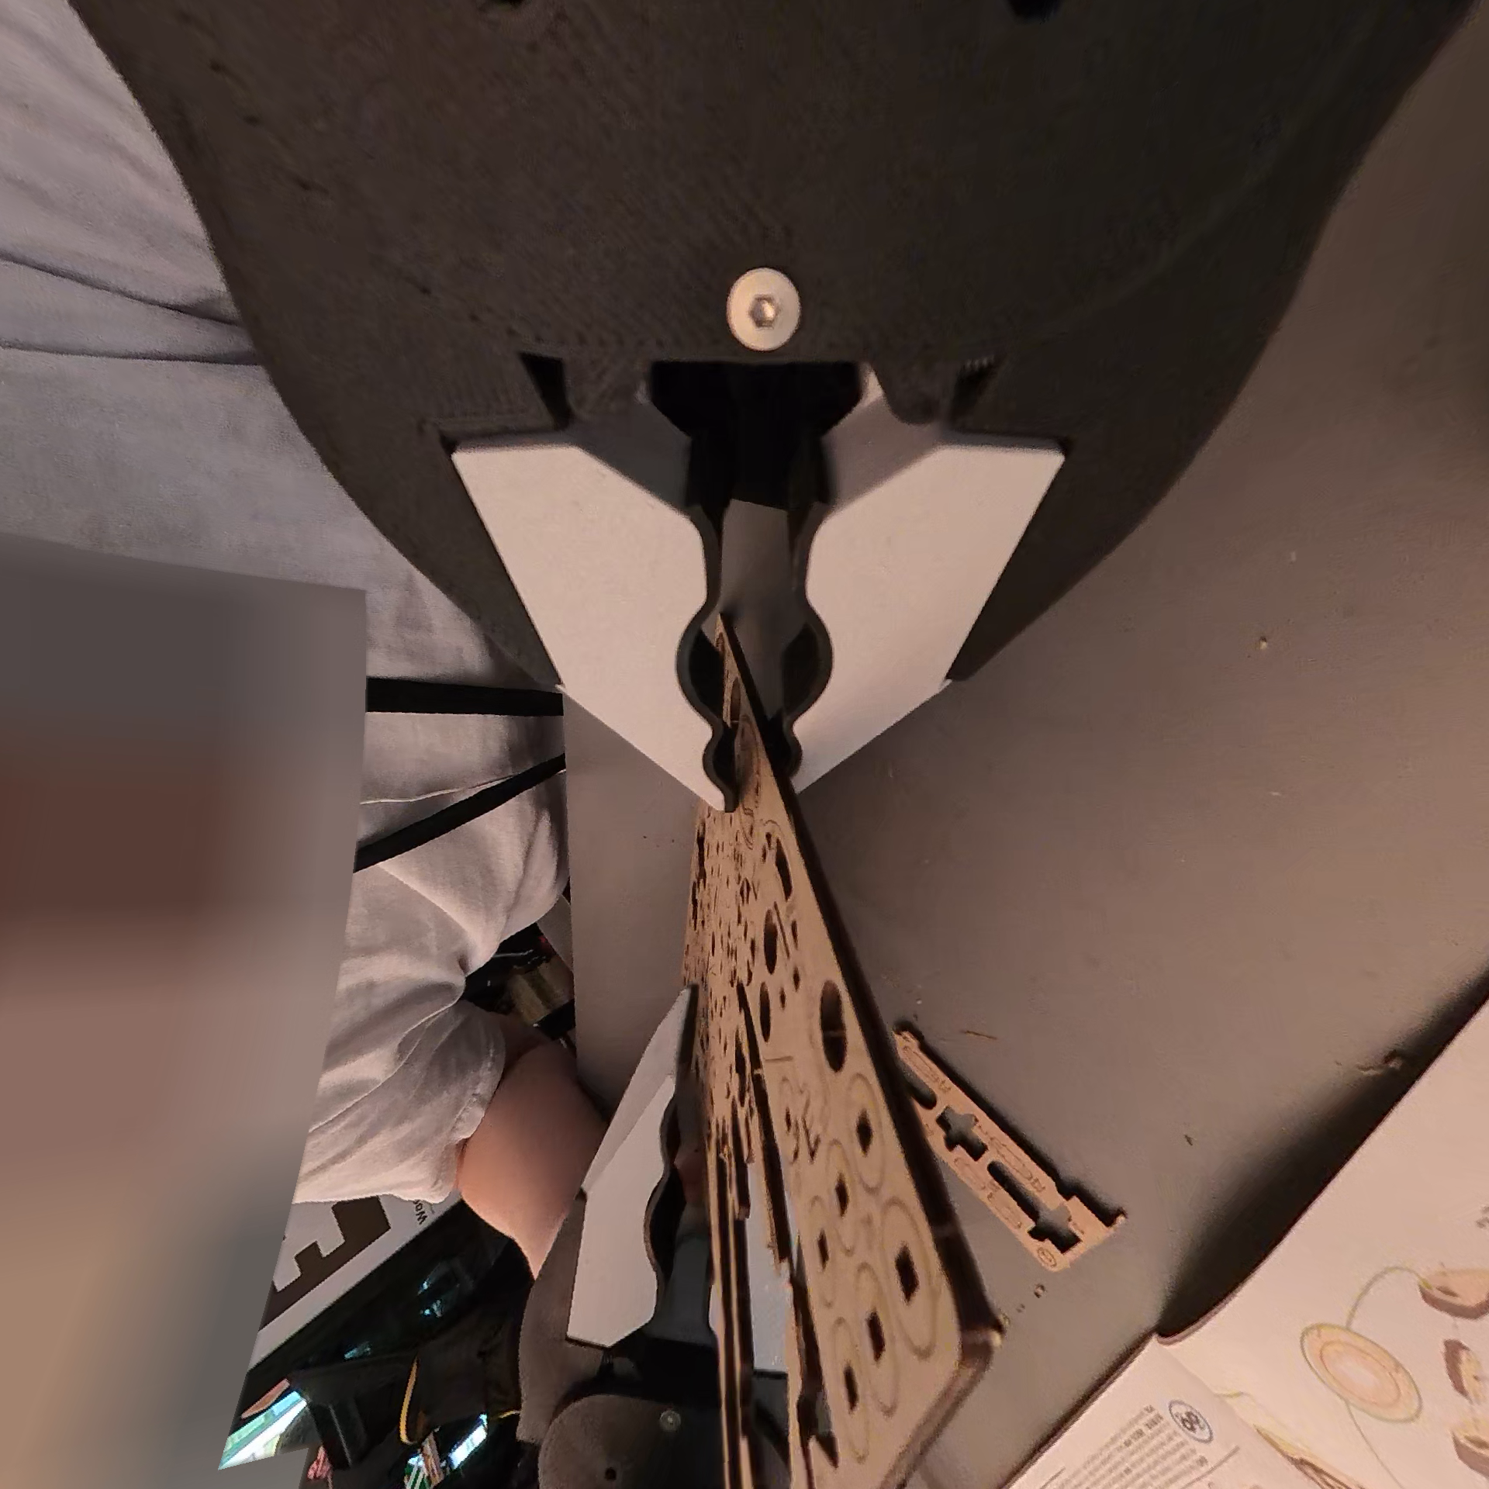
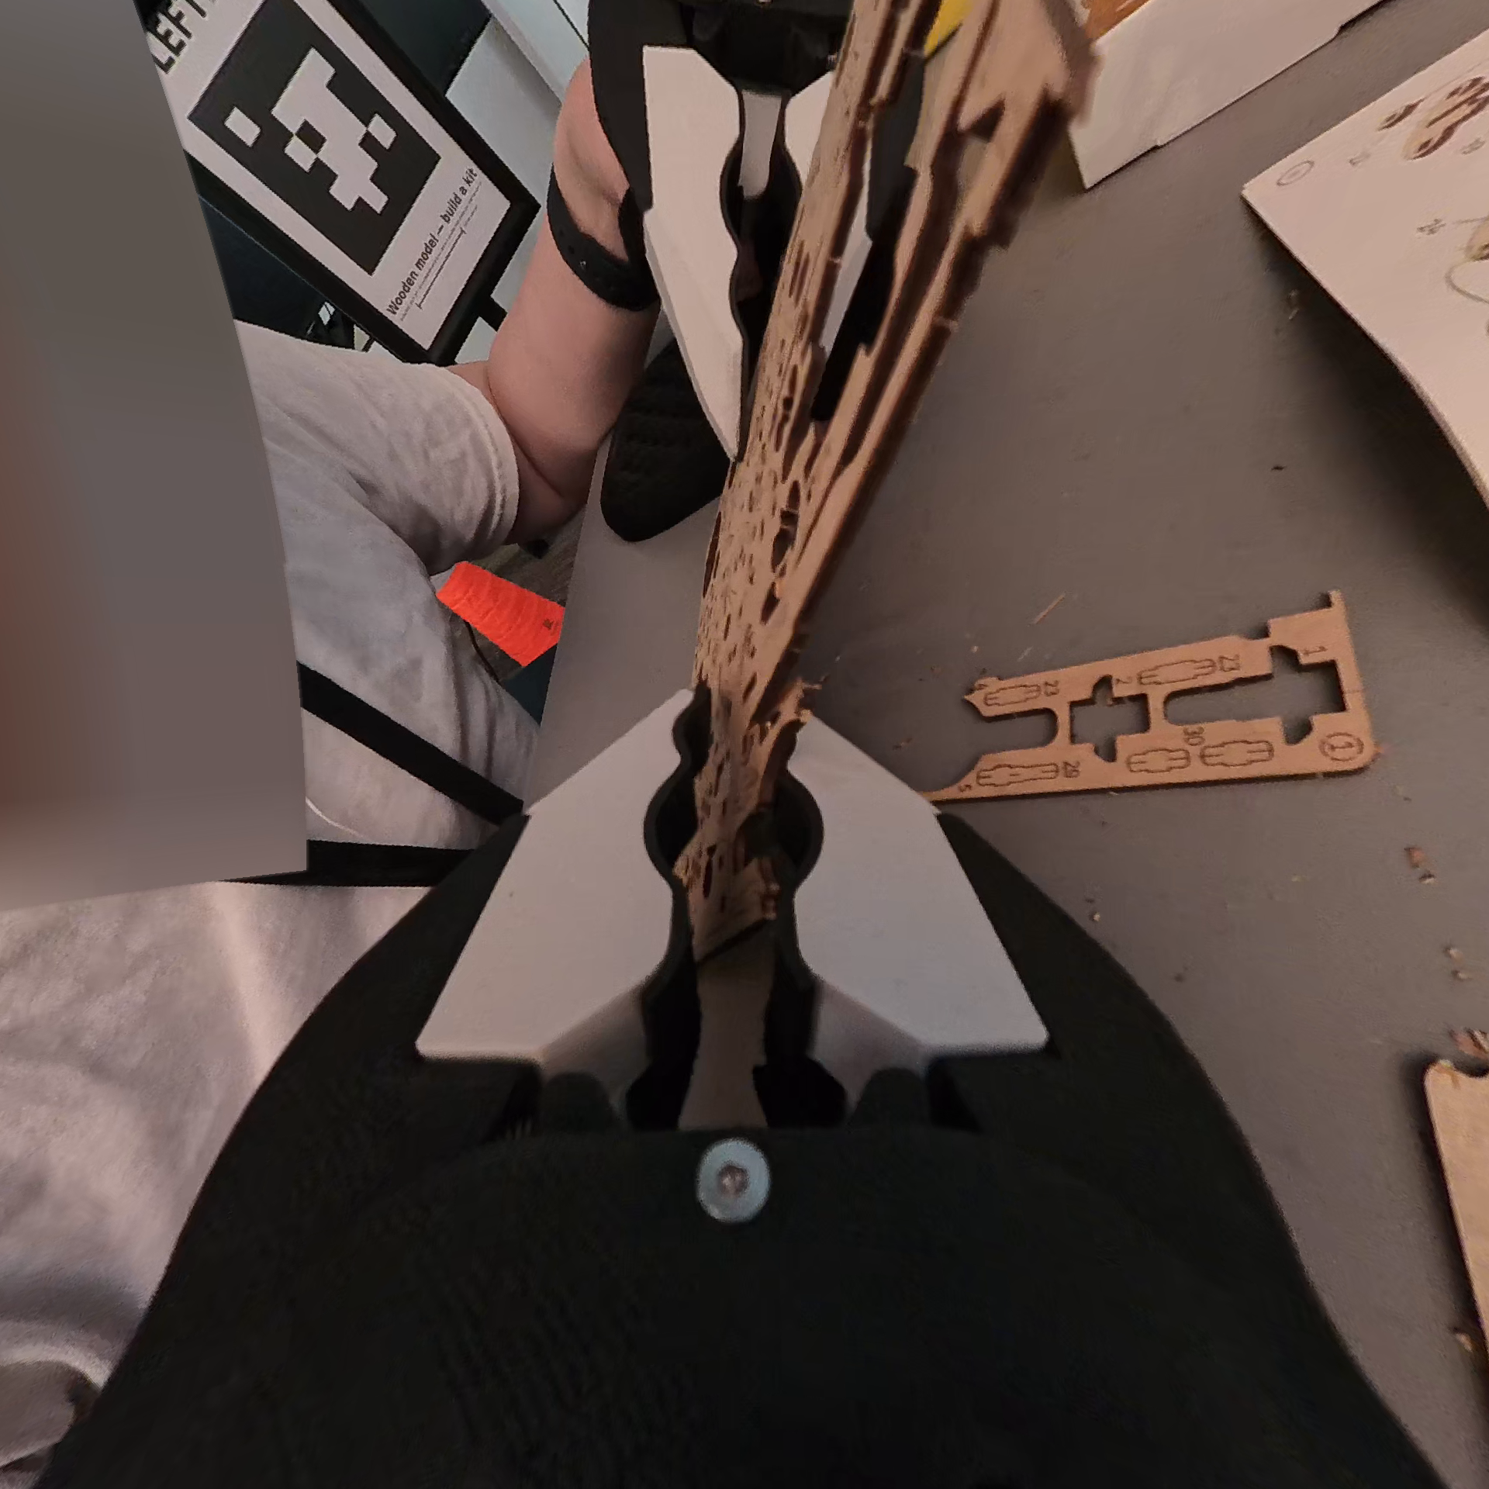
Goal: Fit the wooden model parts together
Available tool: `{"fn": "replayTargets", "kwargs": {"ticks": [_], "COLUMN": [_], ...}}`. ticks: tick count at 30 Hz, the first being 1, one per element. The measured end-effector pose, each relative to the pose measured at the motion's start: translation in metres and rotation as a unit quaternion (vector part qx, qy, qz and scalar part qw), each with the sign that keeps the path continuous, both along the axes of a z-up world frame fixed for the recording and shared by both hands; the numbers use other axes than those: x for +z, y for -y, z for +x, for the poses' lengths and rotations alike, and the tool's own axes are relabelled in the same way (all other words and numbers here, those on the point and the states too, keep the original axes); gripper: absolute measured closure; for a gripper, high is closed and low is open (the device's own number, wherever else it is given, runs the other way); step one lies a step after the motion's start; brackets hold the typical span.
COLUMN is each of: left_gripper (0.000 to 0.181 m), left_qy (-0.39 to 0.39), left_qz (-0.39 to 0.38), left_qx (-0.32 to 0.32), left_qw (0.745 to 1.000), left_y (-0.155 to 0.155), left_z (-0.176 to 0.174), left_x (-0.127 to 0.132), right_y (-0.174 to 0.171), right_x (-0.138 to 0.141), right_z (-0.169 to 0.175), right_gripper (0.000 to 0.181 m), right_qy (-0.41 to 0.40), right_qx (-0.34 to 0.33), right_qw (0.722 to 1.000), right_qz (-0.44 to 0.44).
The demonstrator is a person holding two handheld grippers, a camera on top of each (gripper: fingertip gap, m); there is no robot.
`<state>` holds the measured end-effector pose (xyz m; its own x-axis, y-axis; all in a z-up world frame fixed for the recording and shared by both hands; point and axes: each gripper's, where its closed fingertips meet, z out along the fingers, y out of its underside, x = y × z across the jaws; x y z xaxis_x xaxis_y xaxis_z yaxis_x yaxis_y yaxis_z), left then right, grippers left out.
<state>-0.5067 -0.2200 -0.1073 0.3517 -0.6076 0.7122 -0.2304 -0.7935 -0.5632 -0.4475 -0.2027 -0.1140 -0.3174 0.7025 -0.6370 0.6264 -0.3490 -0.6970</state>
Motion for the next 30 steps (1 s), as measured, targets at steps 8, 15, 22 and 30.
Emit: {"fn": "replayTargets", "kwargs": {"ticks": [8, 15, 22, 30], "left_gripper": [0.177, 0.177, 0.176, 0.176], "left_qy": [-0.001, -0.002, -0.001, 0.000], "left_qz": [-0.004, -0.004, -0.007, -0.010], "left_qx": [0.003, 0.004, 0.005, 0.006], "left_qw": [1.000, 1.000, 1.000, 1.000], "left_y": [-0.0008, -0.0007, -0.0009, -0.0009], "left_z": [-0.0004, -0.0007, -0.0006, -0.0007], "left_x": [-0.0010, -0.0009, -0.0011, -0.0015], "right_y": [-0.0018, -0.0019, -0.0021, -0.0027], "right_x": [0.0000, 0.0005, 0.0001, -0.0006], "right_z": [-0.0015, -0.0021, -0.0022, -0.0024], "right_gripper": [0.168, 0.168, 0.168, 0.167], "right_qy": [0.005, 0.005, 0.006, 0.007], "right_qx": [-0.011, -0.014, -0.016, -0.018], "right_qw": [1.000, 1.000, 1.000, 1.000], "right_qz": [-0.002, -0.008, -0.004, 0.000]}}
